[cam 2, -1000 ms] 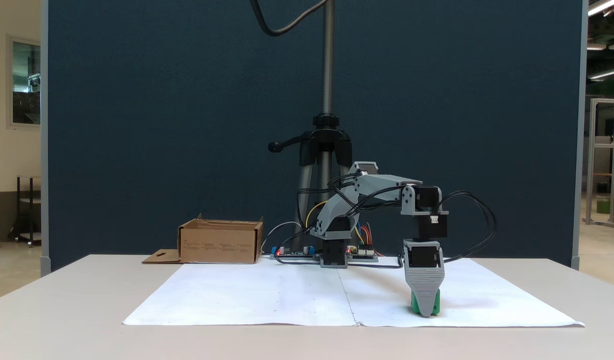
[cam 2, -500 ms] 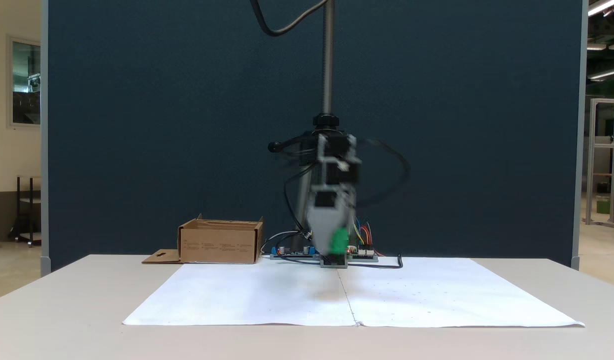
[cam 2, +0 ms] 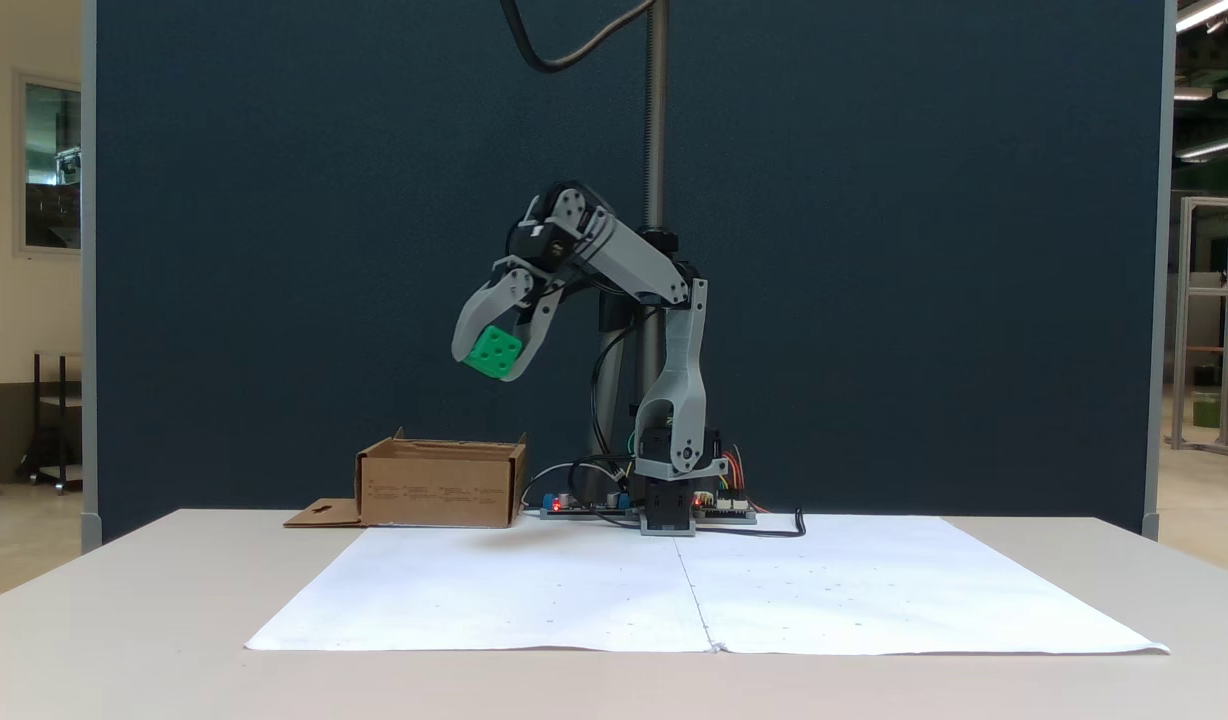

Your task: Grasp a green dice and put it in the bin.

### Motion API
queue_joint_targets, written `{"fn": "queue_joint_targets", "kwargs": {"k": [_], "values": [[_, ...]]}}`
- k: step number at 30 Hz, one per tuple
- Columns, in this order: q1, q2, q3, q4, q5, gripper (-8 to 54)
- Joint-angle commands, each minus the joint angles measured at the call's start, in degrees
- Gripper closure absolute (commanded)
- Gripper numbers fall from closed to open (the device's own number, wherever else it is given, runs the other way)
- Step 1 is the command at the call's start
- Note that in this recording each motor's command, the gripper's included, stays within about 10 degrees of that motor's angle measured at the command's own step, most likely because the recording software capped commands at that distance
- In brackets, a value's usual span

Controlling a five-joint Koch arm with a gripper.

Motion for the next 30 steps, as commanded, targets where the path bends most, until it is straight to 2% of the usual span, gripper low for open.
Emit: {"fn": "queue_joint_targets", "kwargs": {"k": [1, 8, 22, 23, 25, 26, 29, 30], "values": [[7.2, 1.8, -0.4, 3.7, -7.4, 33.8], [24.2, -0.9, -0.4, 4.0, -17.5, 33.8], [46.0, -14.2, -0.3, -2.6, -32.8, 32.6], [46.4, -14.9, 0.0, -2.5, -32.8, 27.9], [46.6, -15.7, 3.4, -2.6, -32.7, 13.2], [46.6, -16.3, 5.4, -2.6, -32.7, 11.7], [46.5, -16.8, 7.6, -3.5, -32.4, 0.6], [46.4, -16.8, 7.7, -4.0, -32.3, 0.4]]}}
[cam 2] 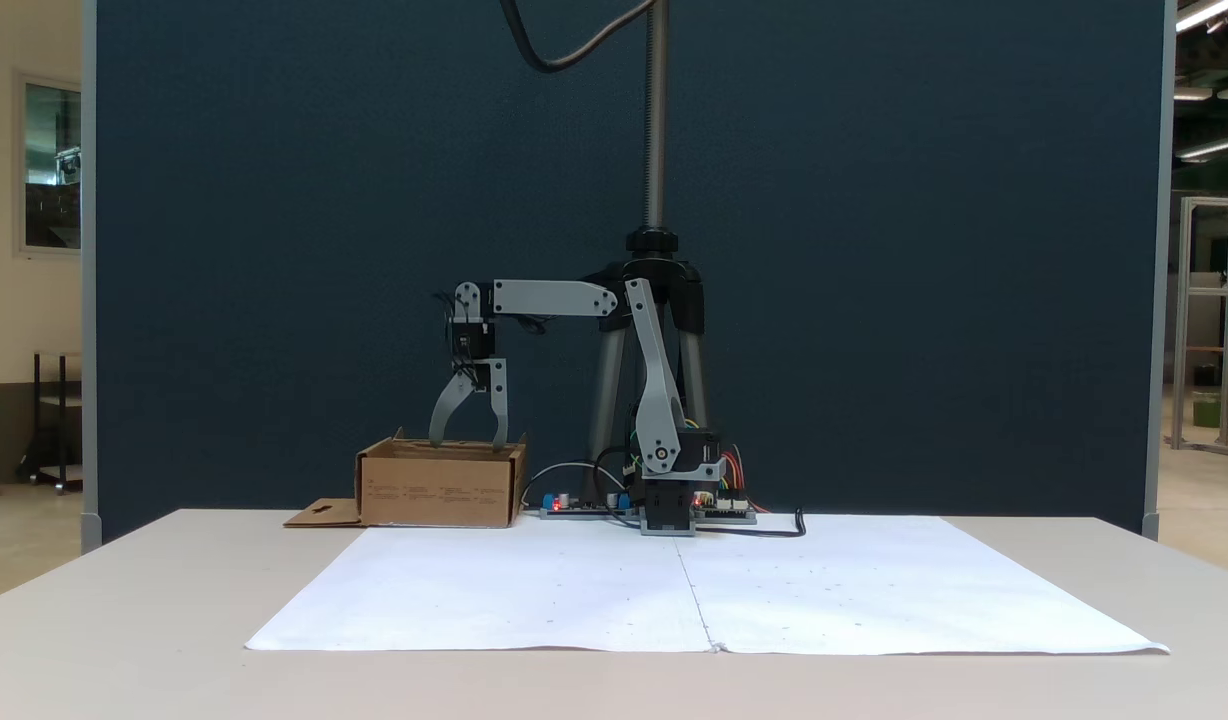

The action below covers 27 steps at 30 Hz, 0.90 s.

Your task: Grasp a green dice and put it in the bin.

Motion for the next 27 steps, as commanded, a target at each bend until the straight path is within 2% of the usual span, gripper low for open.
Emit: {"fn": "queue_joint_targets", "kwargs": {"k": [1, 7, 18, 27], "values": [[0.6, 1.6, -0.5, -3.0, -4.6, 0.4], [-1.8, 2.9, -0.6, -7.9, 0.2, 1.7], [-22.4, 15.8, -0.9, -28.1, 25.5, 2.5], [-51.8, 23.6, -0.9, -40.7, 28.5, 1.4]]}}
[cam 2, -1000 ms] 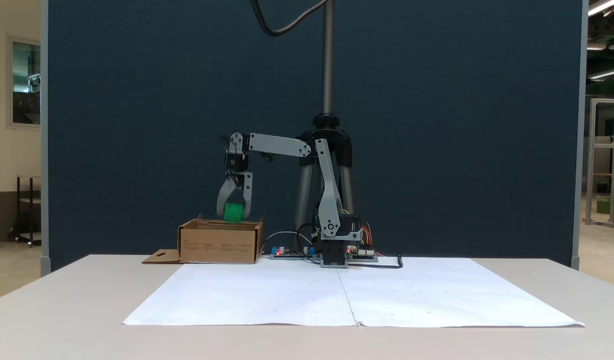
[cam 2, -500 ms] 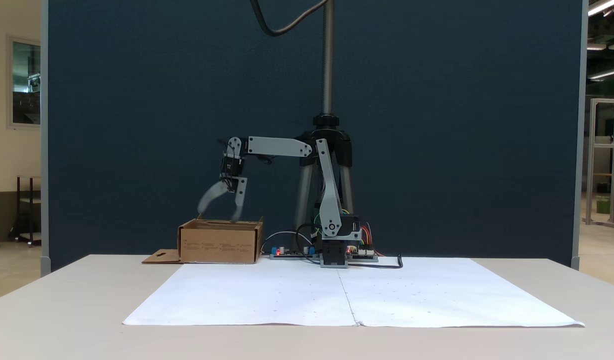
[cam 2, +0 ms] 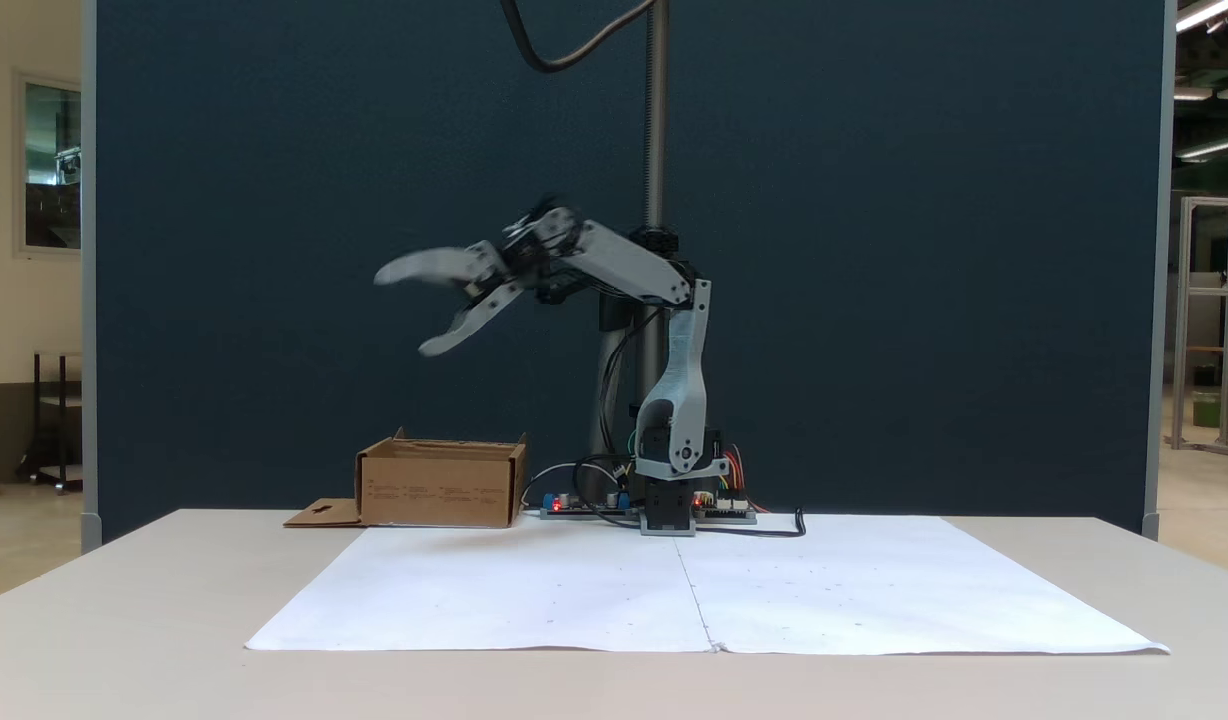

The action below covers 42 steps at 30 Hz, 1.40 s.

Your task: Grasp a green dice and put it in the bin.

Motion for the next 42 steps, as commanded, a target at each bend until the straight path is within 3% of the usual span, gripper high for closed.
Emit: {"fn": "queue_joint_targets", "kwargs": {"k": [1, 7, 17, 28, 42], "values": [[-6.2, 3.5, -0.8, -8.1, 3.3, 1.5], [-27.2, 9.1, 7.6, -8.5, 3.2, 0.9], [-49.7, 19.4, 40.4, -28.4, 0.8, 0.7], [-50.0, 26.6, 78.1, -48.8, -4.1, 1.6], [-54.7, 39.3, 104.7, -77.0, -5.8, 1.6]]}}
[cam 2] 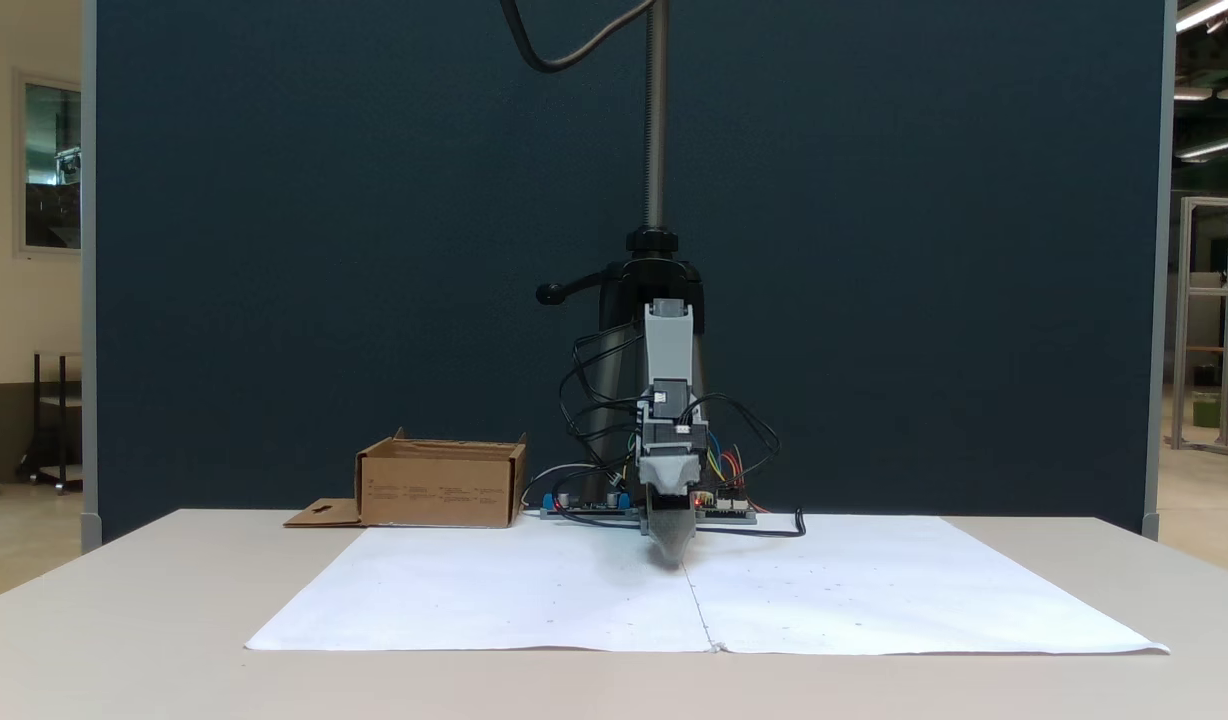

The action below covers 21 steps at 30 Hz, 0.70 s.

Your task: Grasp a green dice and put it in the bin.

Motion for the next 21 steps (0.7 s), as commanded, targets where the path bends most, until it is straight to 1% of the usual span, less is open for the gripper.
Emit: {"fn": "queue_joint_targets", "kwargs": {"k": [1, 7, 21], "values": [[-0.2, 6.1, 3.2, -9.6, -4.5, 1.6], [-2.5, 6.2, 4.5, -18.1, -6.0, 0.5], [-2.3, 6.5, 4.5, -35.8, -5.9, 0.4]]}}
